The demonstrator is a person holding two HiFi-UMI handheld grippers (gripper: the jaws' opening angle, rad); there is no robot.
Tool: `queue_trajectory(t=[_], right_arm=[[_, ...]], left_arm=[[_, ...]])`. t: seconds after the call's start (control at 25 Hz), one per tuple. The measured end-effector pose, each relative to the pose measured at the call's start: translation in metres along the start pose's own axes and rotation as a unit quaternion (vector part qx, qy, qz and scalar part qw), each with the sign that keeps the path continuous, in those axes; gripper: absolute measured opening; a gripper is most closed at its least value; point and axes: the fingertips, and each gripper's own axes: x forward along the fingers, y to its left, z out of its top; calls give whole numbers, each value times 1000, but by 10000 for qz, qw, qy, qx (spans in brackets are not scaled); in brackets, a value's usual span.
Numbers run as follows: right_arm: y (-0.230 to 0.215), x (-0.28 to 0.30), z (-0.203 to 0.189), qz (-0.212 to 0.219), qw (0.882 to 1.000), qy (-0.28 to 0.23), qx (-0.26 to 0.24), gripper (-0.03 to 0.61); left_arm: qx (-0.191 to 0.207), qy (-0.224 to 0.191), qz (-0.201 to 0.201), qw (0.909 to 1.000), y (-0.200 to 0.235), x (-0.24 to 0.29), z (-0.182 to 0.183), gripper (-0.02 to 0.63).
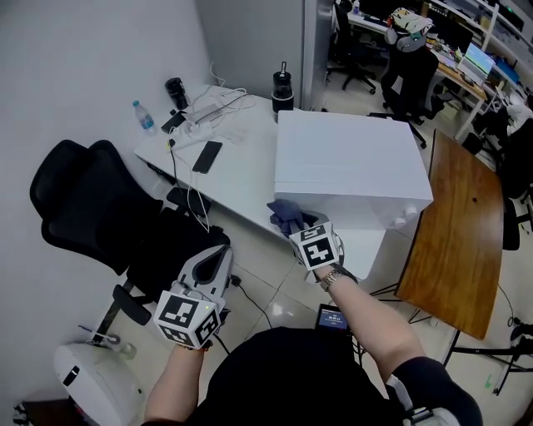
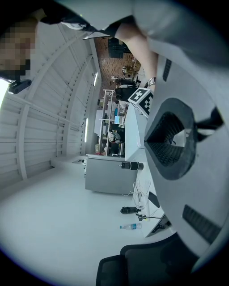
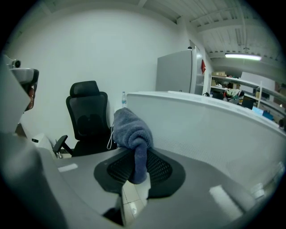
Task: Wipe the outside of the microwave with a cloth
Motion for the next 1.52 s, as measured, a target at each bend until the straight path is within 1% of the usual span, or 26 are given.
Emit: queue_trajectory(t=[0.44, 0.8, 1.12, 1.52], right_arm=[[-36, -23, -12, -274, 9995, 32, 150, 74], [-75, -49, -27, -451, 9985, 9, 324, 74], [-120, -79, -45, -632, 9969, 21, 461, 74], [-180, -117, -69, -741, 9954, 25, 610, 74]], left_arm=[[85, 35, -290, 9995, -22, 20, 6, 5], [143, 93, -508, 9986, -55, 47, 12, 5], [169, 143, -683, 9974, -96, 74, 17, 5], [217, 182, -754, 9968, -154, 107, 28, 5]])
